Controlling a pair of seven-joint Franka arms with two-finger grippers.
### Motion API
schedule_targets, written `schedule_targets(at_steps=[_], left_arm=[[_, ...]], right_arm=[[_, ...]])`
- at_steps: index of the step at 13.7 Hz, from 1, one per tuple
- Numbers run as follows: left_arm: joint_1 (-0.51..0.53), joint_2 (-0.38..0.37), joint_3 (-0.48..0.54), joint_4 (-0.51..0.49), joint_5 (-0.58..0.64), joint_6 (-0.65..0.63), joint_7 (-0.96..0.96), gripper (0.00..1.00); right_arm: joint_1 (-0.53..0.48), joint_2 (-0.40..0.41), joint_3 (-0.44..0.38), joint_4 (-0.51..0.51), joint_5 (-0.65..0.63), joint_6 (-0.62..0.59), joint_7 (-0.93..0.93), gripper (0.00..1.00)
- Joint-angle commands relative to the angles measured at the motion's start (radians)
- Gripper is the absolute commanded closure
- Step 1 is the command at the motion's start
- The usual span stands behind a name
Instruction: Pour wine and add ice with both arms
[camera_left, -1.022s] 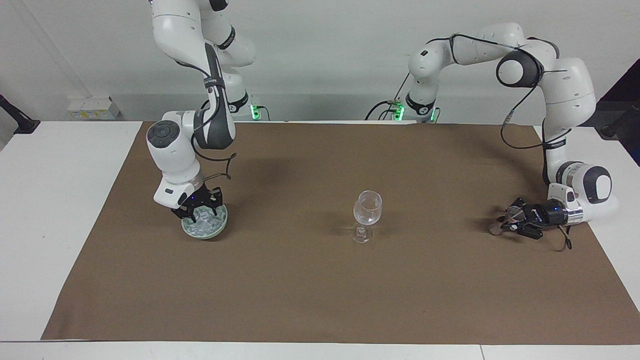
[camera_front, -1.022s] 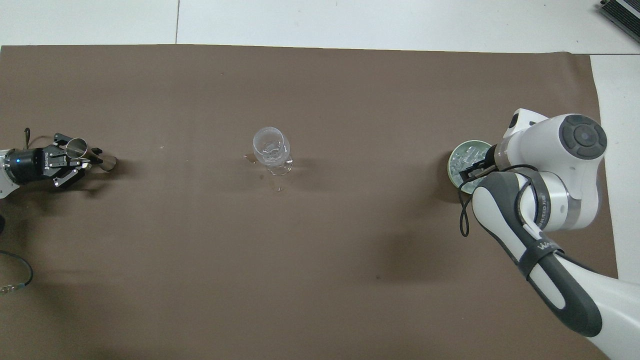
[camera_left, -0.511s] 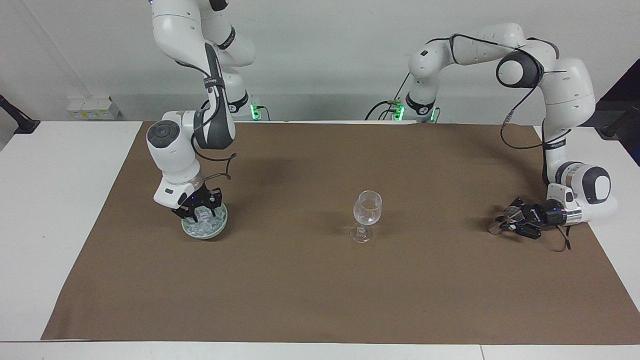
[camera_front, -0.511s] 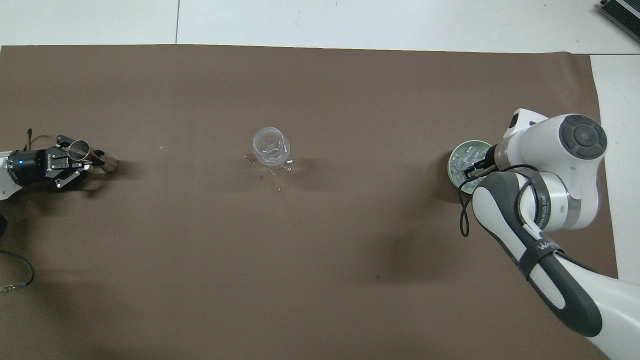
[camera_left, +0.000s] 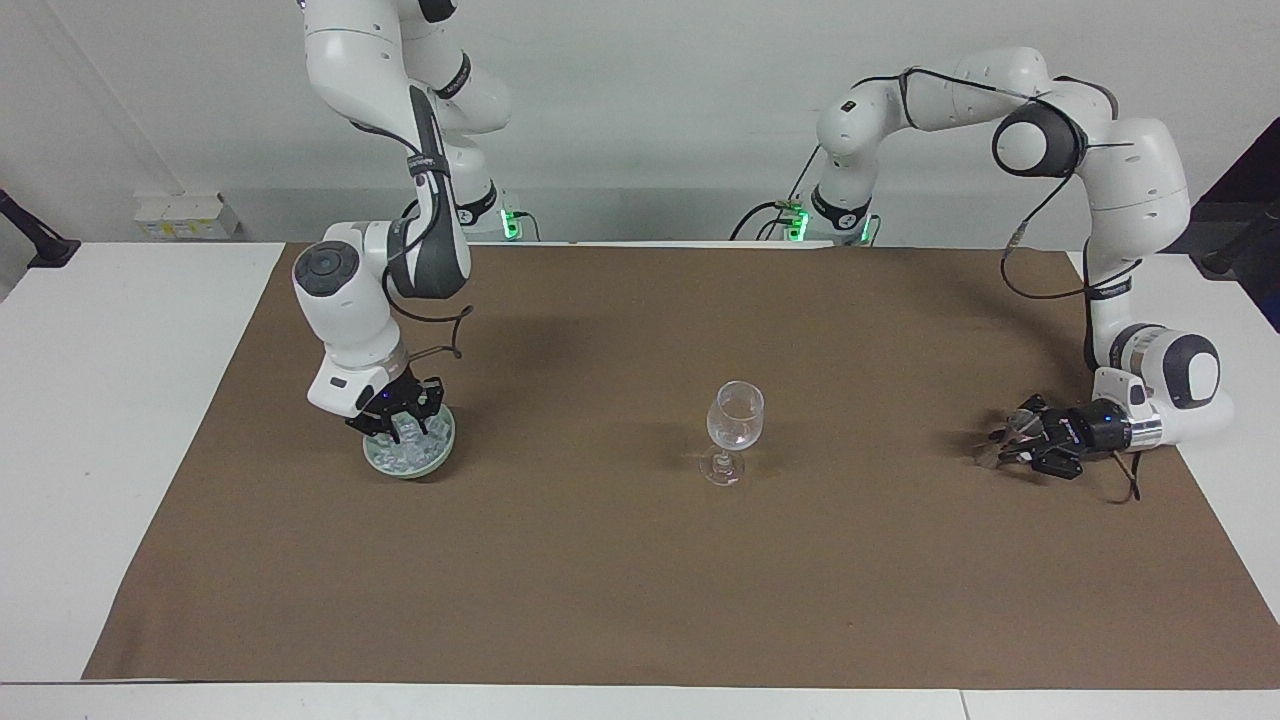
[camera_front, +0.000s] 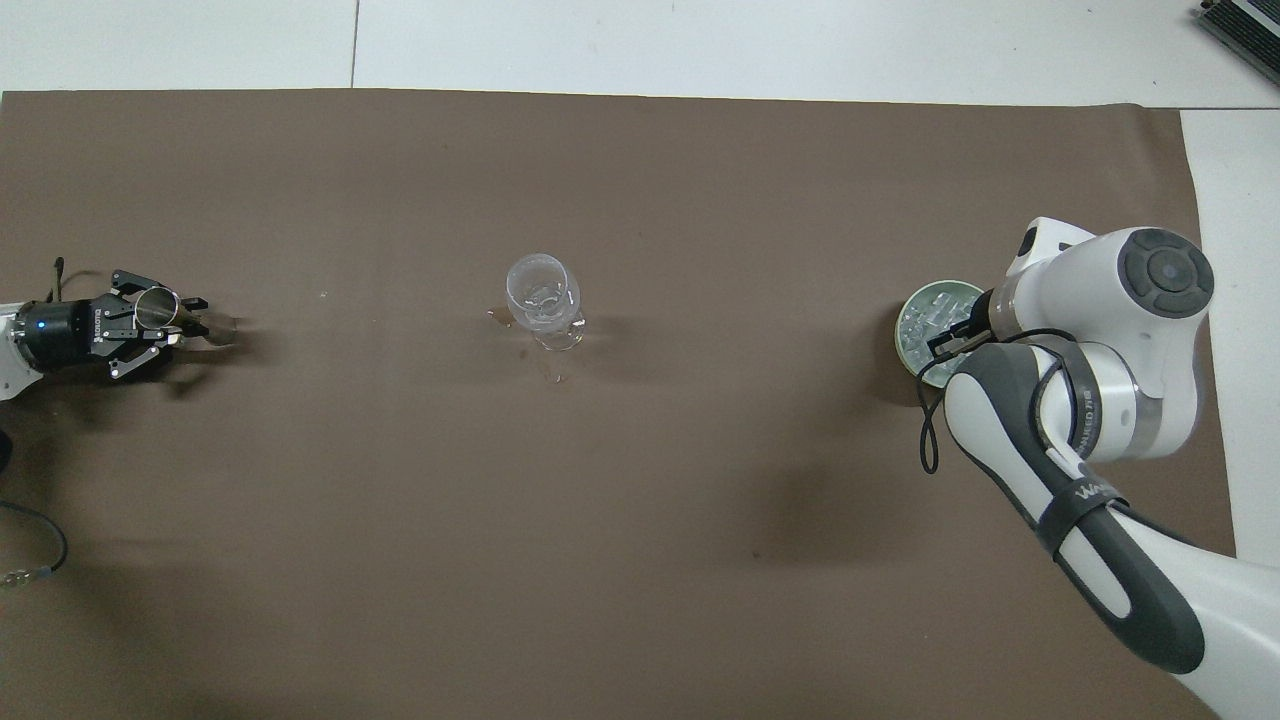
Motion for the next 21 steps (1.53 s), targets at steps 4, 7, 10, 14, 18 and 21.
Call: schedule_targets(at_steps=[4,7,10,14,18,21], left_arm=[[0.034,-0.008,-0.001,0.035,0.052,-0.020,-0.002,0.26],[0.046,-0.034,0.002,0.048,0.107,-0.013,0.002,0.22],[0.058,-0.095,0.007,0.074,0.210,-0.011,-0.004,0.23],[0.031,-0.205,0.021,0.094,0.380,-0.011,-0.195,0.23],[-0.047,-0.267,0.018,0.150,0.486,-0.013,-0.462,0.24],[-0.128,-0.349,0.019,0.152,0.589,-0.002,-0.757,0.24]], right_arm=[[-0.009,-0.007,0.006,0.008,-0.006,-0.022,-0.017,0.81],[-0.009,-0.007,0.006,0.049,0.005,-0.074,-0.016,0.97],[-0.009,-0.010,0.006,0.104,0.008,-0.140,-0.016,1.00],[-0.009,-0.026,0.004,0.158,0.009,-0.203,0.005,1.00],[-0.009,-0.048,0.006,0.236,0.012,-0.297,0.119,1.00],[-0.009,-0.056,0.021,0.285,0.037,-0.338,0.174,1.00]])
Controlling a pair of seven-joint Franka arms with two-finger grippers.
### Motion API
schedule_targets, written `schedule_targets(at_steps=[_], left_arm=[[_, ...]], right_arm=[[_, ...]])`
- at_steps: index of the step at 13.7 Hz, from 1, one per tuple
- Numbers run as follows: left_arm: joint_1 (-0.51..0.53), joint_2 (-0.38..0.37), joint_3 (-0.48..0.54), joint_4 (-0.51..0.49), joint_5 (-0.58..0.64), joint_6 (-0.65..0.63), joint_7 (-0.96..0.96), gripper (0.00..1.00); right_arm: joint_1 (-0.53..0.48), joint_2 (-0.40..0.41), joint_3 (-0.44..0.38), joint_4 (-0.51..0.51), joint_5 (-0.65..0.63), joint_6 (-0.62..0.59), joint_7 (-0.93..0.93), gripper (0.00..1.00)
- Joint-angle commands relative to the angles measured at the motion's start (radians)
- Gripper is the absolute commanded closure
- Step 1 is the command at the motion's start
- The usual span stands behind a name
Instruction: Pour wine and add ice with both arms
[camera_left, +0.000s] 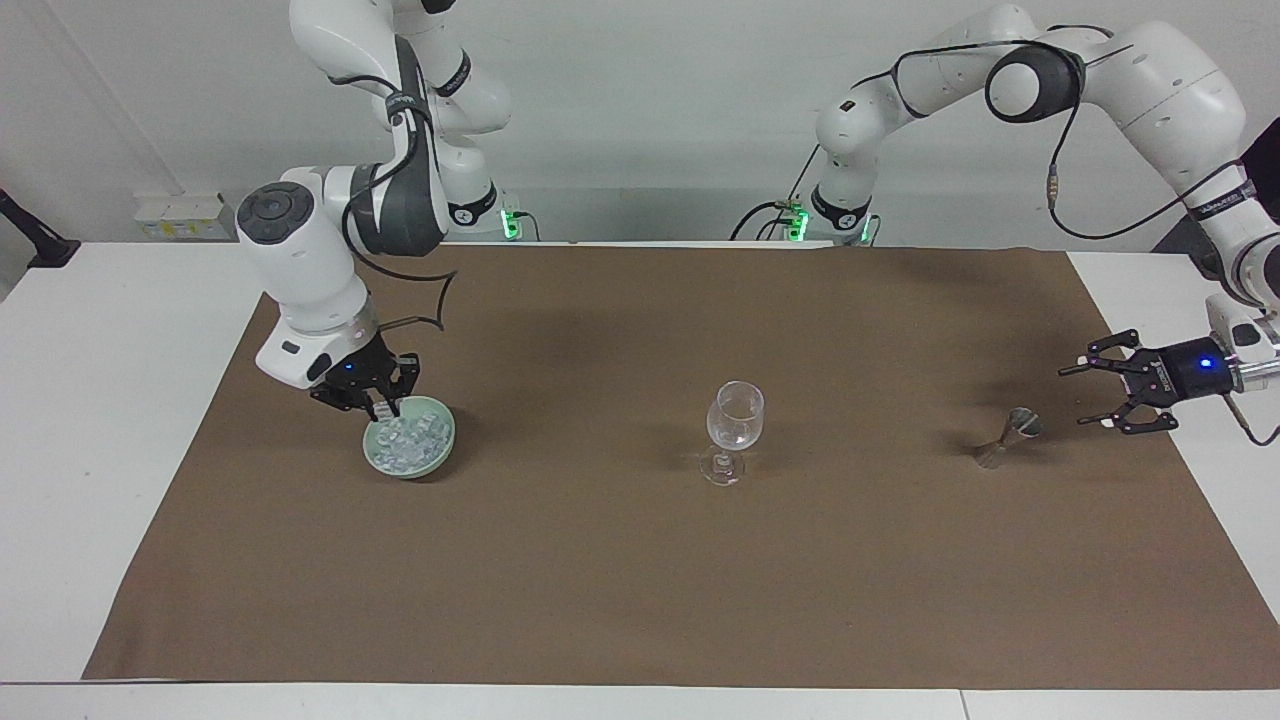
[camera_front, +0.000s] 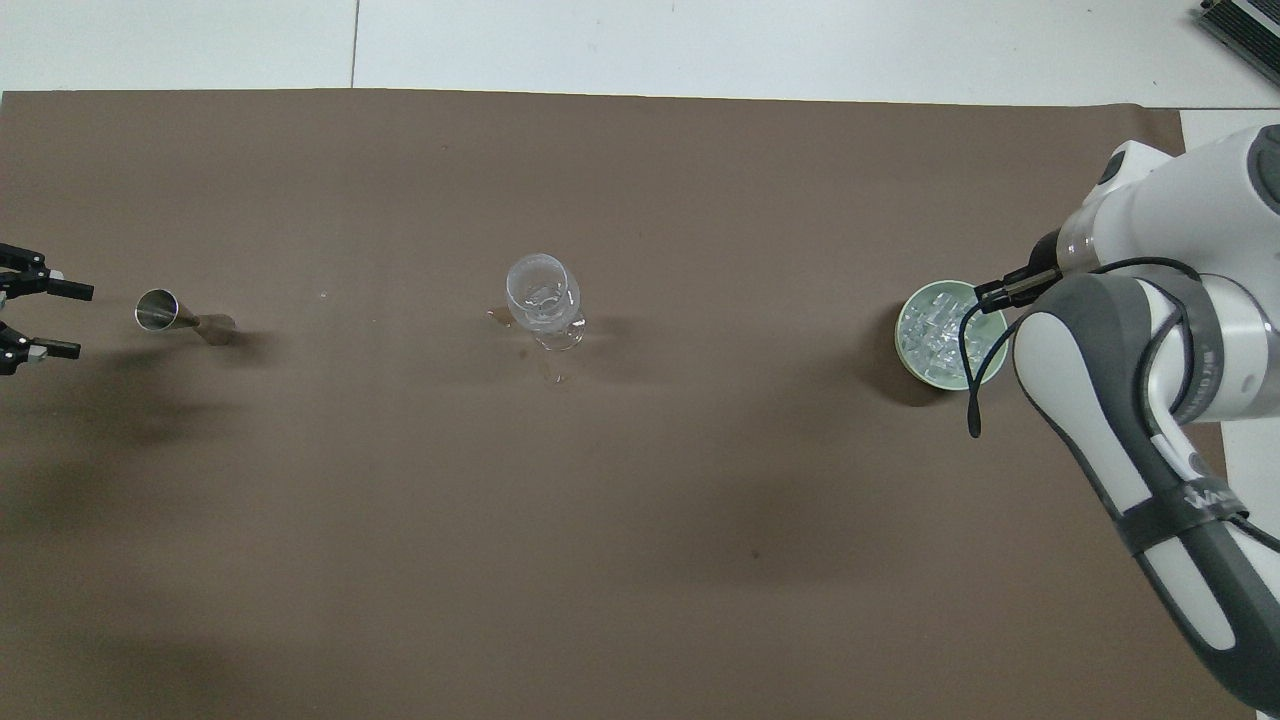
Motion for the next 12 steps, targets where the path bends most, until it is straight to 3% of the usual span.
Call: schedule_targets(at_steps=[1,7,12], left_arm=[[-0.094,-0.084,0.017,-0.001,0.104,0.000,-0.281,0.24],[-0.397,-0.235,0.028,0.019,0.465,0.032,-0.846,0.22],[-0.520,-0.373,0.034,-0.010,0.602,0.055,-1.377,0.16]], right_arm=[[-0.007,-0.002,0.021,0.054,0.046,-0.050,0.060,1.00],[-0.007,0.044,0.136,0.183,0.040,-0.140,0.358,1.00],[-0.006,0.069,0.283,0.231,0.028,-0.136,0.606,1.00]])
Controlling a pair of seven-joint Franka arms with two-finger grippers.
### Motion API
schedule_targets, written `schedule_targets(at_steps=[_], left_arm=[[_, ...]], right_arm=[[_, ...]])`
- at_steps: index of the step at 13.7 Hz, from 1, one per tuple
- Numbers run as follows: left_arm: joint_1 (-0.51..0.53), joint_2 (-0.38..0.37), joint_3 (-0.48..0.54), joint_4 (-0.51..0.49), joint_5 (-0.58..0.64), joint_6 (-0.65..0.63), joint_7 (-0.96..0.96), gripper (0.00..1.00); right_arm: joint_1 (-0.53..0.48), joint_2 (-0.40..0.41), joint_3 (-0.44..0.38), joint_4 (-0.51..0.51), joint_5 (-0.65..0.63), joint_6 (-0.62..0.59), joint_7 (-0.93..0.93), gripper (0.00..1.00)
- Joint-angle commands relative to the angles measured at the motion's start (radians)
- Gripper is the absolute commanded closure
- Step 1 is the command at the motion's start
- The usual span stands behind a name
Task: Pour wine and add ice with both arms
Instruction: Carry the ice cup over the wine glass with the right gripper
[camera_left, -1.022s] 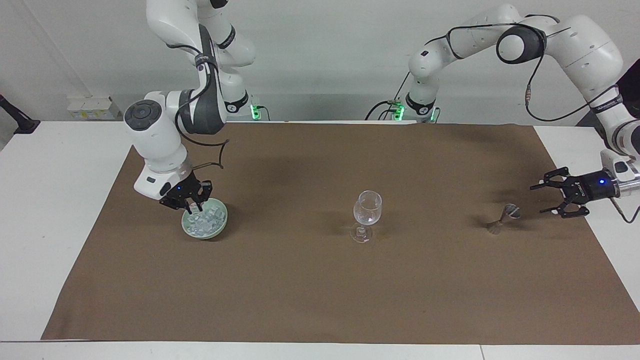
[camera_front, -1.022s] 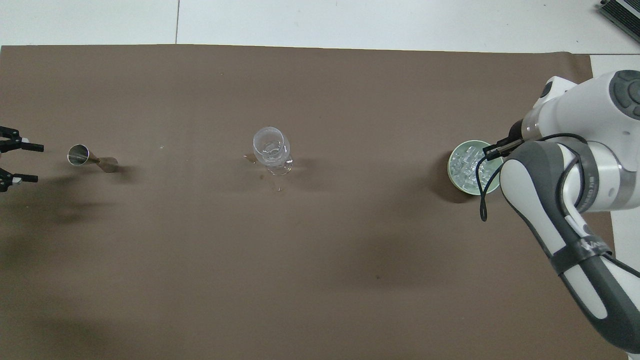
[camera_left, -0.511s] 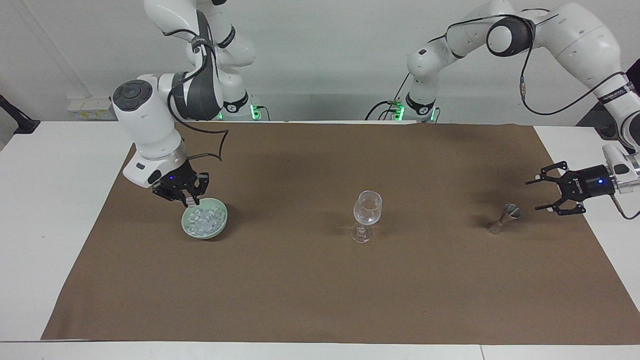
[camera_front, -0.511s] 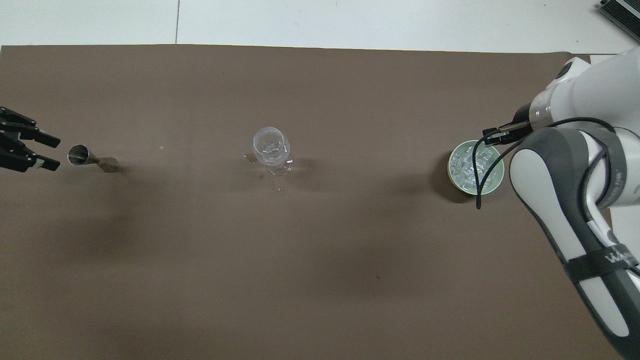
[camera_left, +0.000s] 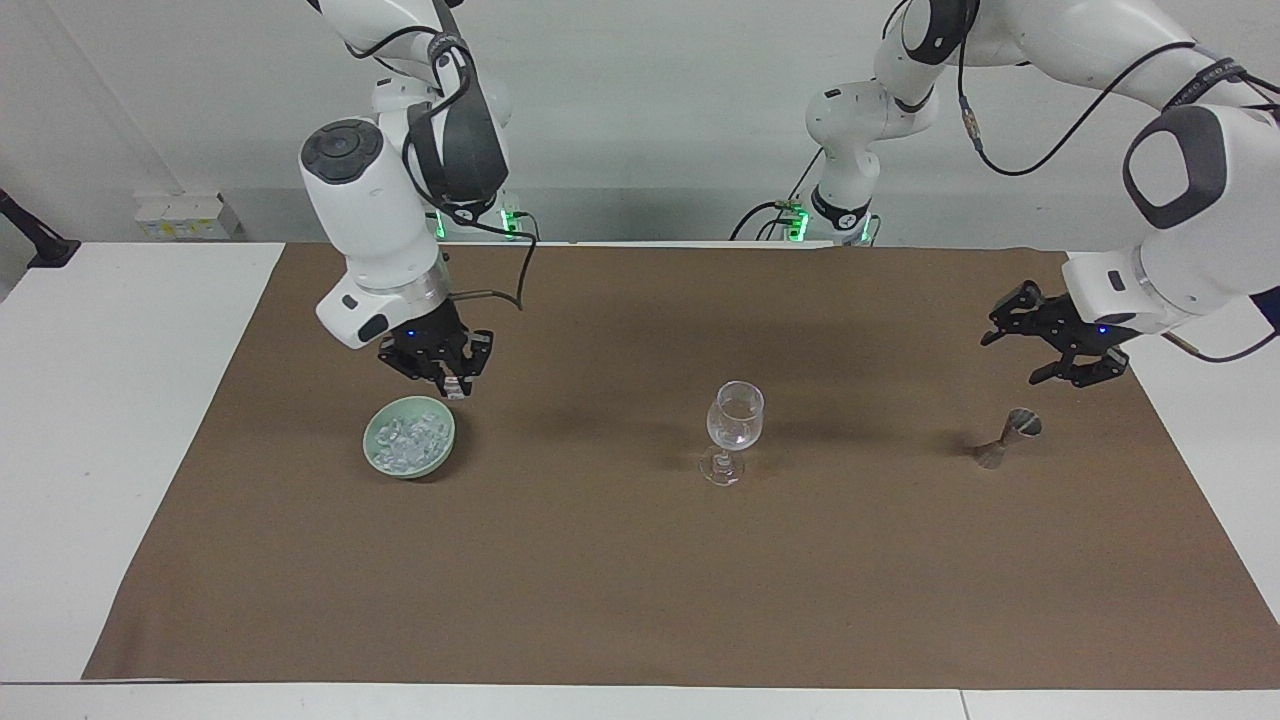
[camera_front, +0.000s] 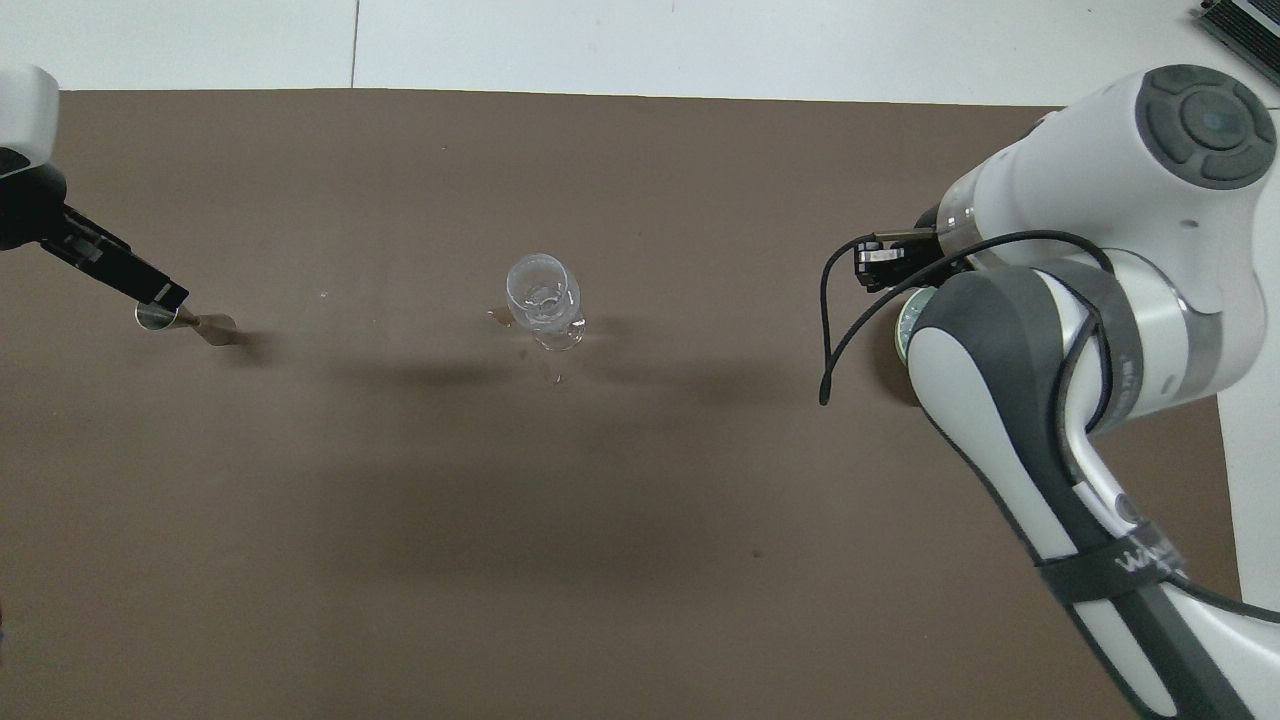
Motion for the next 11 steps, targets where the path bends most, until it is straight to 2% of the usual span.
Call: schedule_targets(at_steps=[1,3,6,8,11], left_arm=[[-0.053,-0.084,0.024,-0.059,0.123,0.031,-0.204,0.15],[-0.055,-0.147,0.024,-0.109,0.135,0.056,-0.345,0.10],[-0.021,-0.287,0.027,-0.290,0.131,0.210,-0.416,0.00],[0.007,-0.298,0.027,-0.300,0.109,0.203,-0.428,0.00],[0.004,-0.298,0.024,-0.284,0.099,0.186,-0.556,0.00]], right_arm=[[-0.009,0.029,0.076,0.050,-0.001,-0.007,0.108,1.00],[-0.009,0.031,0.131,0.052,-0.001,0.011,0.175,1.00],[-0.006,0.045,0.205,0.056,-0.001,0.096,0.321,1.00],[-0.003,0.083,0.248,0.125,-0.003,0.103,0.393,1.00],[0.002,0.129,0.308,0.200,-0.023,0.129,0.459,1.00]])
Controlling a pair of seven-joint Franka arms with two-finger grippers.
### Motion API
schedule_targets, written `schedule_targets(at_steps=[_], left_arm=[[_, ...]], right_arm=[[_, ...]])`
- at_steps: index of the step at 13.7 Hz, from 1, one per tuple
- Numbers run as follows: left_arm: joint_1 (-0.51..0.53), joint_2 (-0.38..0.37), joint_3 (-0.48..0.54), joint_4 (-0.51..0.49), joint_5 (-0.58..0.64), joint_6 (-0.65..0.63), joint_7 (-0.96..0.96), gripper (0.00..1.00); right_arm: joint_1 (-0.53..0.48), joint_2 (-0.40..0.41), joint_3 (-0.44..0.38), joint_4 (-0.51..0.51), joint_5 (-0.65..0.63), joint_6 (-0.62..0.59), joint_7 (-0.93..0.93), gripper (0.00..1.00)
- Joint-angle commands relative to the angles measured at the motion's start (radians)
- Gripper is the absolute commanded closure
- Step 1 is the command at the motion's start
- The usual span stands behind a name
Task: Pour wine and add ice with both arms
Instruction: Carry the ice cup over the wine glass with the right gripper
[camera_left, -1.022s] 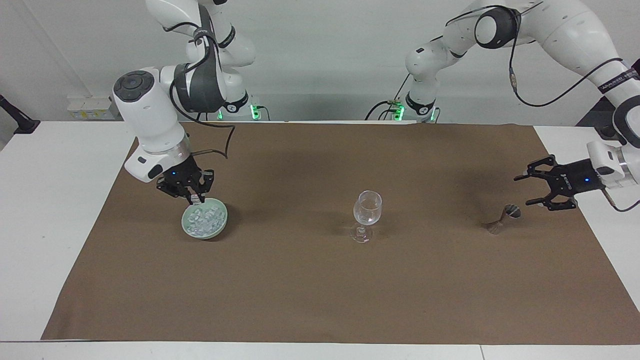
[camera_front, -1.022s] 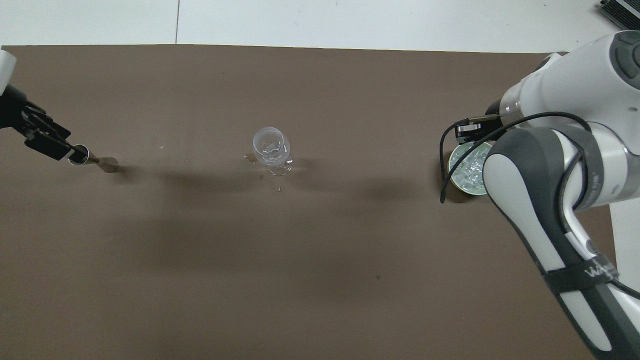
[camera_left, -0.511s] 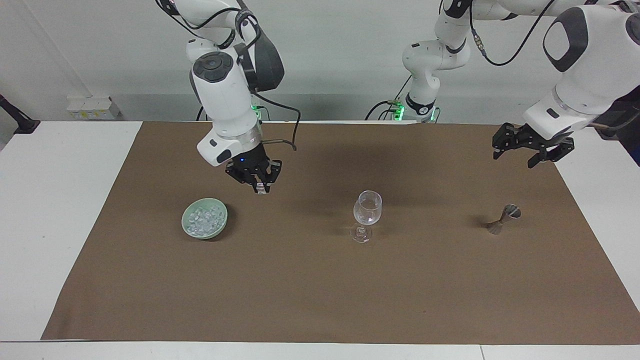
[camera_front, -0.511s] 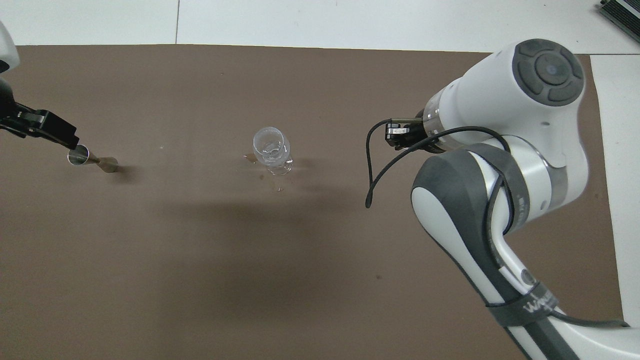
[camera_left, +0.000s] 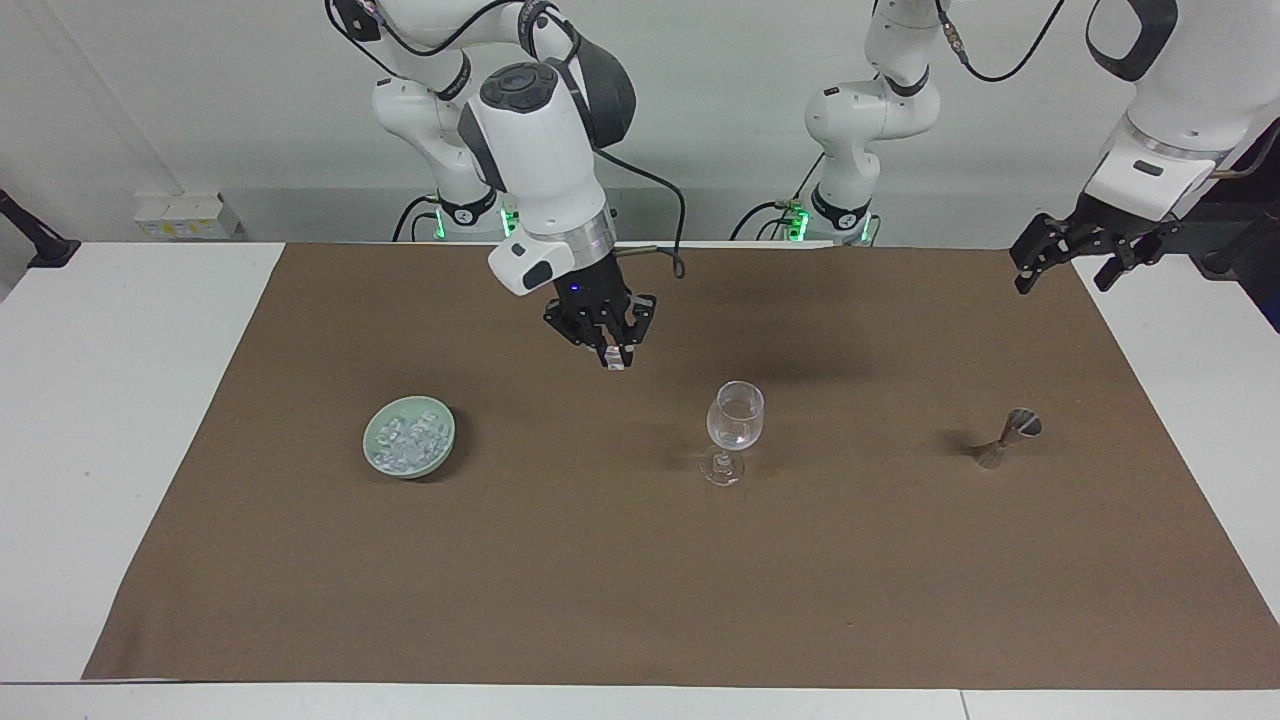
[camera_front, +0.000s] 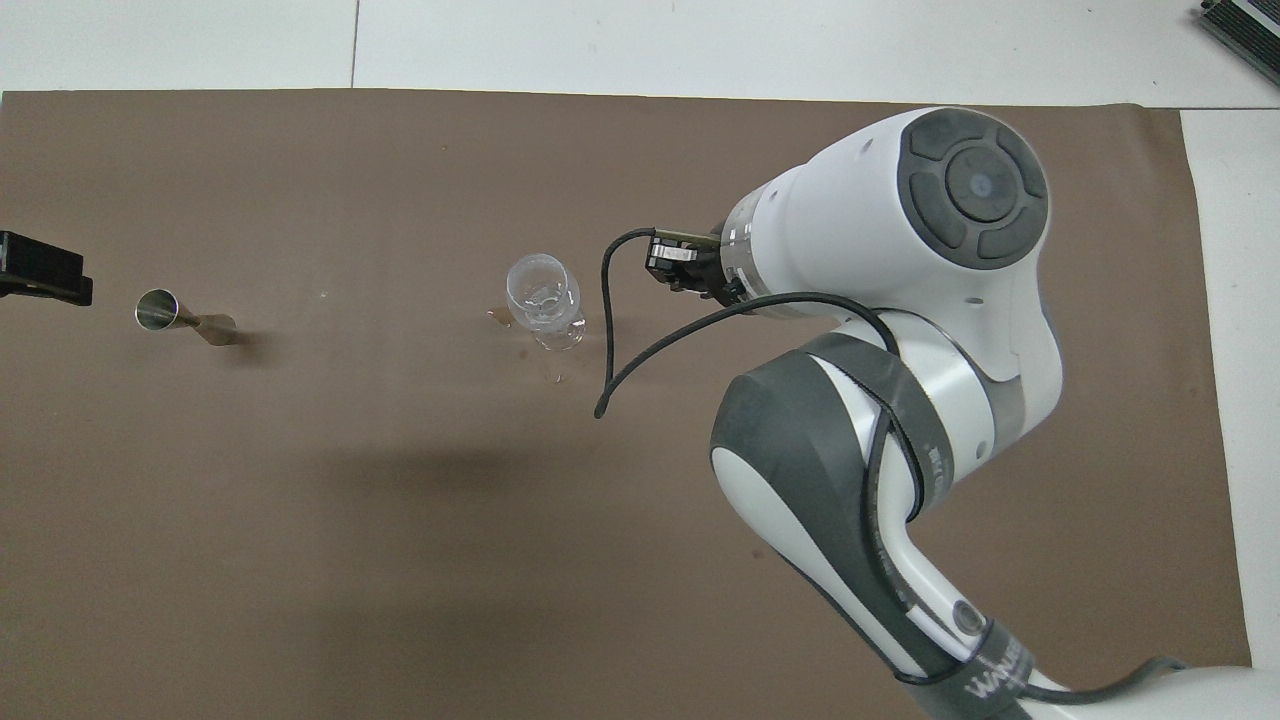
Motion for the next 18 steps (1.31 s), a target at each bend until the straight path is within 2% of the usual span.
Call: schedule_targets(at_steps=[1,3,6,8,18], left_arm=[[0.003,-0.026,-0.004,-0.041,-0.026,0.030,-0.059,0.00],[0.006,-0.020,0.000,-0.038,-0.107,0.038,-0.060,0.00],[0.009,-0.020,0.002,-0.031,-0.117,0.032,-0.056,0.00],[0.021,-0.018,0.002,-0.034,-0.114,0.022,-0.070,0.00],[0.020,0.008,0.002,-0.031,-0.117,0.041,-0.051,0.00]], right_arm=[[-0.001,0.071,0.049,0.093,-0.020,0.039,0.079,1.00],[0.012,0.113,0.078,0.124,-0.070,0.086,0.133,1.00],[0.019,0.234,0.176,0.231,-0.239,0.094,0.254,1.00],[0.032,0.281,0.207,0.254,-0.306,0.134,0.308,1.00],[0.042,0.290,0.236,0.172,-0.362,0.128,0.325,1.00]])
